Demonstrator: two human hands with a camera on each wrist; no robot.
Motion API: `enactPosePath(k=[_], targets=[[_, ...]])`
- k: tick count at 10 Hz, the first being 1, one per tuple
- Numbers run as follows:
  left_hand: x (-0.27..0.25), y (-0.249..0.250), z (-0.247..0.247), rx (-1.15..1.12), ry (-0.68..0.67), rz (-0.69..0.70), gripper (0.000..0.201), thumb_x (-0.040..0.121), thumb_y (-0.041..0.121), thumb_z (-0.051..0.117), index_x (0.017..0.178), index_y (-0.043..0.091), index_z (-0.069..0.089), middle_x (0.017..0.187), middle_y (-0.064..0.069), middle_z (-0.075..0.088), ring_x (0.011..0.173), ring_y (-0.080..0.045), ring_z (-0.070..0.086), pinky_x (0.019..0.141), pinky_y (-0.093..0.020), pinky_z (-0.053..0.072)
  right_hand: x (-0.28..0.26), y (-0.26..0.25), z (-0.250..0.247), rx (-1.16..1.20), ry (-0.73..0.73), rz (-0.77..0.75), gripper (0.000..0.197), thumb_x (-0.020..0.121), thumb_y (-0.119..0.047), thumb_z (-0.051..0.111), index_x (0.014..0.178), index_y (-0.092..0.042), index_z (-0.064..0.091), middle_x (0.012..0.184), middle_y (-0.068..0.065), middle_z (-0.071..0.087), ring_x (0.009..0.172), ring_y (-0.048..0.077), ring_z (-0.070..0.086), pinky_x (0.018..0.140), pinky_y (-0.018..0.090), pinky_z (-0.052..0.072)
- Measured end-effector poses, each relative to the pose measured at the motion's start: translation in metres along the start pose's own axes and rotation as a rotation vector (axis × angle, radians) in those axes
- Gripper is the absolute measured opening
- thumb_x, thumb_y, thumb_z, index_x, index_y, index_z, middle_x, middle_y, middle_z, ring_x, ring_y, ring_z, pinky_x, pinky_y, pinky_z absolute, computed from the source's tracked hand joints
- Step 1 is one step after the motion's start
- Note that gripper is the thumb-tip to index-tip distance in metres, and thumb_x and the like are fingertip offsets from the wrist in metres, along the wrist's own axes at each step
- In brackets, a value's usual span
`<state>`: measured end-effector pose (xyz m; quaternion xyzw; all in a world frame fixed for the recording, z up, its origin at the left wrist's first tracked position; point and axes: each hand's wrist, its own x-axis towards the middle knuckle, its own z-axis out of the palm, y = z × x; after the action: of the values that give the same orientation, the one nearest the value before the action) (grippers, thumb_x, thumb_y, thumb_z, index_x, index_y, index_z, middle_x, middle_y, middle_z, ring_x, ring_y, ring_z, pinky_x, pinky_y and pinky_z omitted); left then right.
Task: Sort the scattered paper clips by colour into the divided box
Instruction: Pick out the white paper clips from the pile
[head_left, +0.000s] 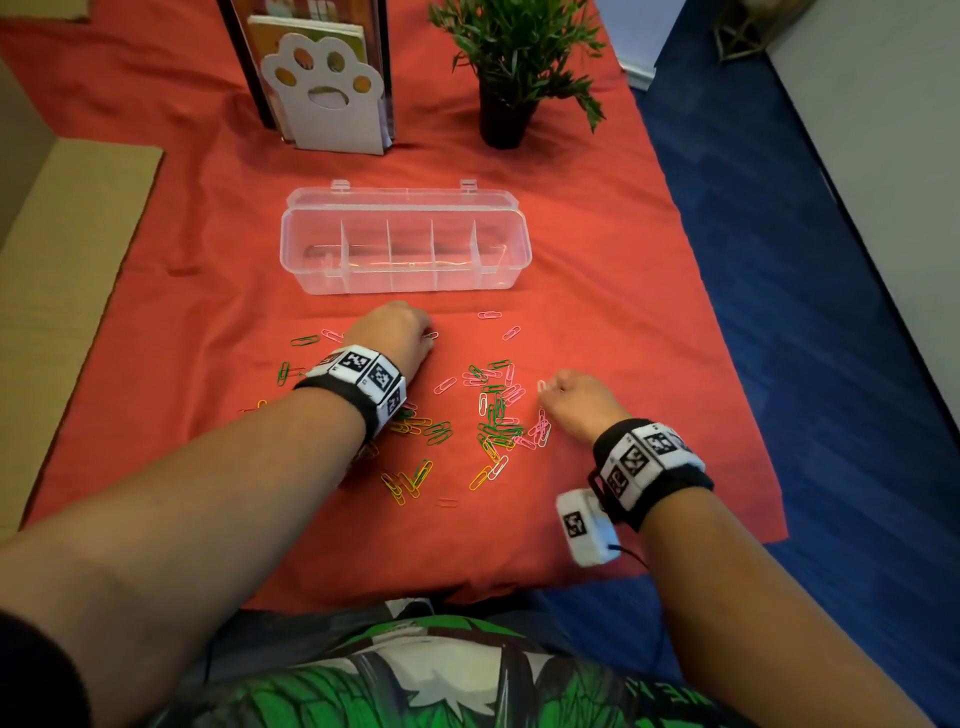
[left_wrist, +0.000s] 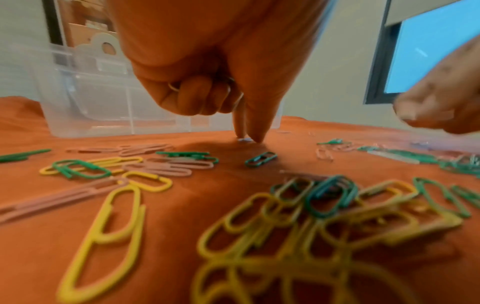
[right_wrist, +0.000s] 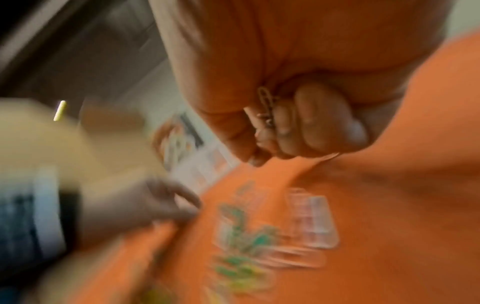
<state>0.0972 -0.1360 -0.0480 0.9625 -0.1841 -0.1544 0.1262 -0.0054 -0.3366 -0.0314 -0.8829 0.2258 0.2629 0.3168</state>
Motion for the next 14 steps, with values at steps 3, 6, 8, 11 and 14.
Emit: enactPosePath(k=[3,6,8,11,14], targets=[[-0.012,0.006,-0.006,-0.702,-0.123,-0.301,0.018,0.087,0.017,0.043,0.073,0.008,0.051,0.070,-0.012,0.049,0.061,-0.025,0.046,0.056,-0.032,0.036,-0.002,-0.032,-0.009,1.432,-0.380,-0.183,0.013,0.072,-0.012,0.046,0.063,-0.010,0.054,0.064,0.005,0.054,0.044,0.010,0.040,0.040,0.017,0.030],[-0.016,-0.033,-0.078,-1.757,-0.072,-0.599,0.018,0.073,0.008,0.038,0.073,0.007,0.055,0.061,-0.004,0.052,0.046,-0.013,0.049,0.044,-0.016,0.041,0.018,-0.091,0.003,1.392,-0.549,-0.019,0.017,0.072,-0.026,0.051,0.068,-0.012,0.060,0.064,0.004,0.053,0.047,0.011,0.044,0.041,0.017,0.033],[0.021,-0.062,-0.122,-1.705,0.166,-0.673,0.007,0.073,0.014,0.039,0.067,0.016,0.041,0.066,-0.001,0.034,0.056,-0.015,0.033,0.060,-0.027,0.037,0.021,-0.118,0.009,1.343,-0.545,0.120,0.006,0.073,-0.017,0.048,0.069,-0.013,0.051,0.065,0.001,0.045,0.049,0.010,0.035,0.043,0.019,0.028],[0.022,-0.073,-0.115,-1.459,0.204,-0.666,0.015,0.078,0.015,0.050,0.064,0.020,0.045,0.065,0.004,0.042,0.056,-0.010,0.039,0.055,-0.020,0.032,0.039,-0.173,0.001,1.089,-0.276,-0.086,0.021,0.079,0.004,0.037,0.077,-0.010,0.052,0.067,0.001,0.042,0.053,0.011,0.035,0.048,0.023,0.030],[-0.016,-0.096,-0.102,-1.395,0.344,-0.639,0.008,0.080,0.021,0.050,0.075,0.025,0.056,0.091,0.001,0.057,0.088,-0.018,0.051,0.077,-0.030,0.044,0.063,-0.245,0.021,1.170,-0.311,-0.186,0.026,0.084,0.010,0.036,0.082,-0.007,0.055,0.075,0.008,0.051,0.062,0.017,0.049,0.056,0.027,0.044]])
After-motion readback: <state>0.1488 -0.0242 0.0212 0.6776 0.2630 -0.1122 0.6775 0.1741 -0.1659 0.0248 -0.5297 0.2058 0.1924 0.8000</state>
